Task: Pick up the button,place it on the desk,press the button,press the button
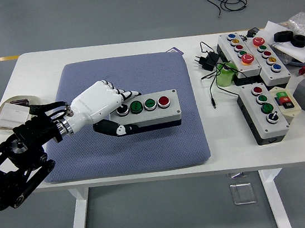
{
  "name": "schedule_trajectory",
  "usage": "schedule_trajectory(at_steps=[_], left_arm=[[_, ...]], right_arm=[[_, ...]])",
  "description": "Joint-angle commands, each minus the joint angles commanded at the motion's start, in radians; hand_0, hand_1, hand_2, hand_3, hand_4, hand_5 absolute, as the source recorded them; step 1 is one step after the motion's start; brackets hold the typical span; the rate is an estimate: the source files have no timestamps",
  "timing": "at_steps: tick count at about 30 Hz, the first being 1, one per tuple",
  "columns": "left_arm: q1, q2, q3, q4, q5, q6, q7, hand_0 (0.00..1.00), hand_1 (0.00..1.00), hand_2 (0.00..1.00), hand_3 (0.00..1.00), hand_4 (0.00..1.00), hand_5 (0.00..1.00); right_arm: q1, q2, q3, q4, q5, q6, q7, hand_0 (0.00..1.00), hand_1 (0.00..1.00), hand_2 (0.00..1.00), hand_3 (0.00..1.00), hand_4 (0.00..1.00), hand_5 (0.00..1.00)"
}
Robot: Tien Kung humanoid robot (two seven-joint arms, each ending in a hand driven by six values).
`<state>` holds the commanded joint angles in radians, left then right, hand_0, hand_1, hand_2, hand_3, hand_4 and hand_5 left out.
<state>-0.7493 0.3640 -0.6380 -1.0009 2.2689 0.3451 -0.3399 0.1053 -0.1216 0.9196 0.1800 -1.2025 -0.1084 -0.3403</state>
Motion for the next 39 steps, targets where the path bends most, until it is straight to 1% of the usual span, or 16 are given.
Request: schedule_trajectory(at_steps=[2,3,4,7,15,16,22,23,27,28,33,34,35,39], left_arm=[[-0.004,0.001,0.008,0.003,0.000,0.003,-0.002,0.419,0.343,0.295,0.309,0.525,0.002],[-0.011,0.002,0.026,0.007,0.000,0.006,-0.005,0.419,0.343,0.295,0.309,0.525,0.002],[-0.014,0.003,0.031,0.008,0.000,0.007,-0.006,0.422,0.342,0.299,0.312,0.540,0.002],[-0.028,0.000,0.063,0.032,0.000,0.011,-0.008,0.422,0.342,0.299,0.312,0.540,0.002],[-0.035,-0.008,0.070,0.069,0.000,0.006,-0.013,0.422,0.340,0.301,0.318,0.545,0.002],[-0.036,-0.009,0.071,0.072,0.000,0.005,-0.014,0.474,0.377,0.381,0.404,0.579,0.002],[-0.036,-0.011,0.067,0.079,0.000,-0.014,-0.017,0.474,0.377,0.381,0.404,0.579,0.002],[-0.035,-0.011,0.066,0.080,0.000,-0.017,-0.017,0.596,0.456,0.453,0.474,0.559,0.002],[-0.032,-0.010,0.062,0.083,0.000,-0.032,-0.017,0.596,0.456,0.453,0.474,0.559,0.002],[-0.031,-0.010,0.063,0.084,0.000,-0.037,-0.016,0.666,0.558,0.587,0.554,0.470,0.002],[-0.030,-0.010,0.059,0.087,0.000,-0.043,-0.013,0.666,0.558,0.587,0.554,0.470,0.002],[-0.030,-0.009,0.059,0.087,0.000,-0.051,-0.011,0.666,0.558,0.587,0.554,0.470,0.002],[-0.030,-0.009,0.059,0.086,0.000,-0.056,-0.011,0.662,0.589,0.664,0.561,0.415,0.002],[-0.029,-0.009,0.058,0.086,0.000,-0.071,-0.009,0.662,0.589,0.664,0.561,0.415,0.002]], right_arm=[[0.000,0.000,0.000,0.000,-0.001,0.000,0.000,0.632,0.484,0.617,0.562,0.300,0.224],[0.001,0.000,-0.001,0.000,-0.001,0.000,0.000,0.632,0.484,0.617,0.562,0.300,0.224],[0.001,0.000,-0.001,0.000,-0.001,0.000,0.000,0.634,0.484,0.617,0.562,0.300,0.224],[0.002,-0.001,0.002,0.000,-0.008,0.001,0.000,0.634,0.484,0.617,0.562,0.300,0.224],[0.004,0.001,0.003,0.000,-0.009,0.002,-0.001,0.634,0.484,0.617,0.562,0.300,0.224],[0.005,0.001,0.003,0.000,-0.010,0.002,-0.001,0.634,0.484,0.618,0.562,0.300,0.223],[0.005,0.000,-0.001,0.000,-0.008,0.002,-0.001,0.634,0.484,0.618,0.562,0.300,0.223],[0.005,0.000,-0.001,0.000,-0.008,0.003,-0.001,0.634,0.484,0.618,0.562,0.300,0.224],[0.005,-0.001,-0.002,0.000,-0.007,0.003,0.000,0.634,0.484,0.618,0.562,0.300,0.224],[0.005,-0.001,-0.002,0.000,-0.008,0.003,0.000,0.634,0.484,0.618,0.562,0.300,0.224],[0.005,-0.001,-0.004,0.000,-0.006,0.003,0.000,0.634,0.484,0.618,0.562,0.300,0.224],[0.005,-0.001,-0.005,0.000,-0.005,0.003,0.000,0.634,0.484,0.618,0.562,0.300,0.224],[0.006,-0.001,-0.005,0.000,-0.006,0.003,0.000,0.634,0.484,0.618,0.562,0.300,0.225],[0.006,-0.001,-0.005,0.000,-0.006,0.003,0.000,0.634,0.484,0.618,0.562,0.300,0.225]])
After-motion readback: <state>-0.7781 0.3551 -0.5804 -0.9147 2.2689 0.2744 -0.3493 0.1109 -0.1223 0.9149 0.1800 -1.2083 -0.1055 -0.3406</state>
